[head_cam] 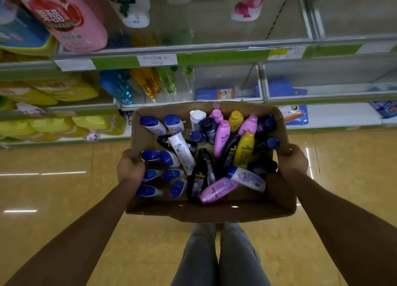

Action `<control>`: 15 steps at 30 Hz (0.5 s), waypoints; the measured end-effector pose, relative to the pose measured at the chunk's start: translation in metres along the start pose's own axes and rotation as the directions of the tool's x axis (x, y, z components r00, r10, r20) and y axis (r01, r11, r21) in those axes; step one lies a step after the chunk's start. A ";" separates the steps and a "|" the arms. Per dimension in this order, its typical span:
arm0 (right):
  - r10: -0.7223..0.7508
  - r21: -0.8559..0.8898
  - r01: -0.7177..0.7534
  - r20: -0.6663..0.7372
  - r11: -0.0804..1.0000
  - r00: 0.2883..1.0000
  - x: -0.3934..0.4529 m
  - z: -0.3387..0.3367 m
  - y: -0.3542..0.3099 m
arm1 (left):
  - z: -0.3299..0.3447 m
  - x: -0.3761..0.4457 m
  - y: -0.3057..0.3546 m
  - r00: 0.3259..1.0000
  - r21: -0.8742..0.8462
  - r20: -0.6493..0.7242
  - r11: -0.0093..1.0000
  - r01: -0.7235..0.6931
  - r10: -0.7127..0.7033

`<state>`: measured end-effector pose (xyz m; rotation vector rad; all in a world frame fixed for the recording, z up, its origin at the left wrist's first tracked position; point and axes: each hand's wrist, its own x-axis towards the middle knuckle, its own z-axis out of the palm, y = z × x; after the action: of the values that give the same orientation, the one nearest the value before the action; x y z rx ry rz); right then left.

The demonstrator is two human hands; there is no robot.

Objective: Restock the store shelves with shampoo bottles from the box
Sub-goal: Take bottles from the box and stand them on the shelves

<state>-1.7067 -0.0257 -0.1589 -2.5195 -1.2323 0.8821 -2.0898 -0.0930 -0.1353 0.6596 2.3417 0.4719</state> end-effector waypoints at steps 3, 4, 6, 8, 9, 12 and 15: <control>-0.105 0.034 0.112 -0.170 0.993 0.980 -0.022 -0.004 -0.012 | -0.005 -0.022 0.006 0.999 -0.079 -0.022 0.996 -0.047 0.046; -0.152 0.028 0.161 -0.204 0.987 0.967 -0.029 -0.005 -0.016 | -0.006 -0.029 0.006 0.997 -0.093 -0.025 0.993 -0.075 0.073; -0.256 -0.008 0.260 -0.203 0.966 0.945 -0.042 -0.004 -0.019 | -0.006 -0.046 0.005 0.994 -0.110 -0.021 0.988 -0.113 0.111; -0.331 -0.014 0.333 -0.130 0.943 0.934 -0.056 -0.001 -0.021 | -0.001 -0.063 0.003 0.993 -0.122 0.009 0.986 -0.114 0.116; -0.345 -0.010 0.346 -0.078 0.938 0.935 -0.061 0.002 -0.020 | 0.004 -0.072 0.003 0.992 -0.142 0.052 0.984 -0.109 0.118; -0.316 0.029 0.314 0.094 0.949 0.944 -0.065 0.019 -0.010 | 0.026 -0.090 -0.002 0.960 -0.233 0.237 0.968 -0.094 0.150; -0.259 0.031 0.261 0.293 0.965 0.921 -0.058 0.041 0.005 | 0.048 -0.102 -0.003 0.897 -0.323 0.429 0.945 0.045 0.104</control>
<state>-1.7555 -0.0766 -0.1689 -2.2117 -1.6163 1.2144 -1.9911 -0.1460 -0.1218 0.5732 1.7740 0.6338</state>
